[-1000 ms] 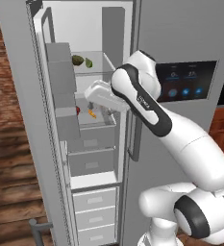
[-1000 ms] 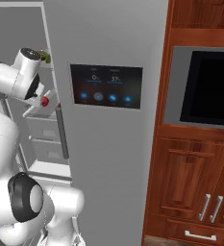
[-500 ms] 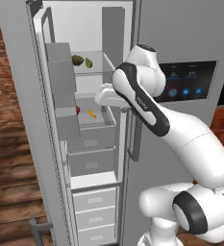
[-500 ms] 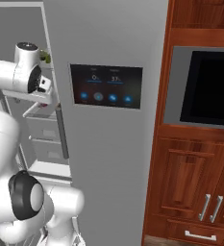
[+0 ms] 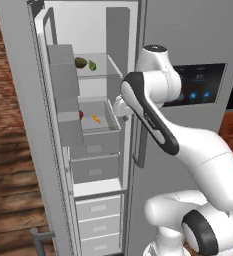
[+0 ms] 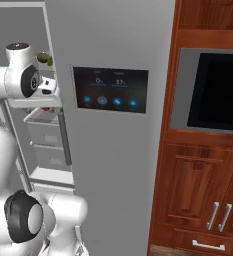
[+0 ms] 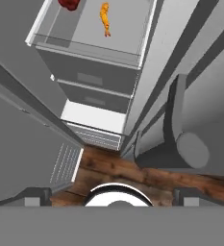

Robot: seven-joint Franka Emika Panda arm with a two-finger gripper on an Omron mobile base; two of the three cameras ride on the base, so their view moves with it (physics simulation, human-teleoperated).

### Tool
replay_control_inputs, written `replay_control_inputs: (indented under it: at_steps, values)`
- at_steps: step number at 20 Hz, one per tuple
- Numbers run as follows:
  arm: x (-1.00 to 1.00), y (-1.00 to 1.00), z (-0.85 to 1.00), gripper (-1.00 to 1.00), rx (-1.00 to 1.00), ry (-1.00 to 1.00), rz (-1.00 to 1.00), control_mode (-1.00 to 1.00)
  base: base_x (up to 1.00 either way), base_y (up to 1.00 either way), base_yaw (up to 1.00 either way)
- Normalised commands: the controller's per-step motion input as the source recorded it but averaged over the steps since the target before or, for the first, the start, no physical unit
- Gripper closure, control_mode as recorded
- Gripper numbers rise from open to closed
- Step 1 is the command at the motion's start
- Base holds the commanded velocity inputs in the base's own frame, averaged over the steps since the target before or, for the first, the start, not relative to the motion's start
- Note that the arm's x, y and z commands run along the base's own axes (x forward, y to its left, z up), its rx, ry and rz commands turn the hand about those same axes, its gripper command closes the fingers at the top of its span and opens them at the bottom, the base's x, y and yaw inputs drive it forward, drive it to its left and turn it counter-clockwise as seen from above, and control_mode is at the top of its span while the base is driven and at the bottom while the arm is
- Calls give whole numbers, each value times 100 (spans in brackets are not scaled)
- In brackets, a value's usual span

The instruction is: Take the shrimp and bell pepper from the second highest rack and move them to the highest rack where the kiwi and lemon wedge are located, to maximize freezer space. Close the freezer door after rearranging.

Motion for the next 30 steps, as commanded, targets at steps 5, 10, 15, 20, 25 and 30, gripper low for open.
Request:
replay_control_inputs:
  at_steps: [5,10,15,20,25,30]
  values:
    - [-39,-63,-10,-100,-2,-1,-4,-100,0,0,0]
    - [-35,-40,-7,-100,0,0,-5,-100,0,0,0]
    - [-29,-31,-1,-100,3,0,-3,-100,0,0,0]
    - [-1,0,0,-100,2,0,0,100,5,36,-3]
    - [0,0,0,-100,0,0,0,100,31,99,-12]
    - [0,0,0,-100,0,0,0,100,42,53,-14]
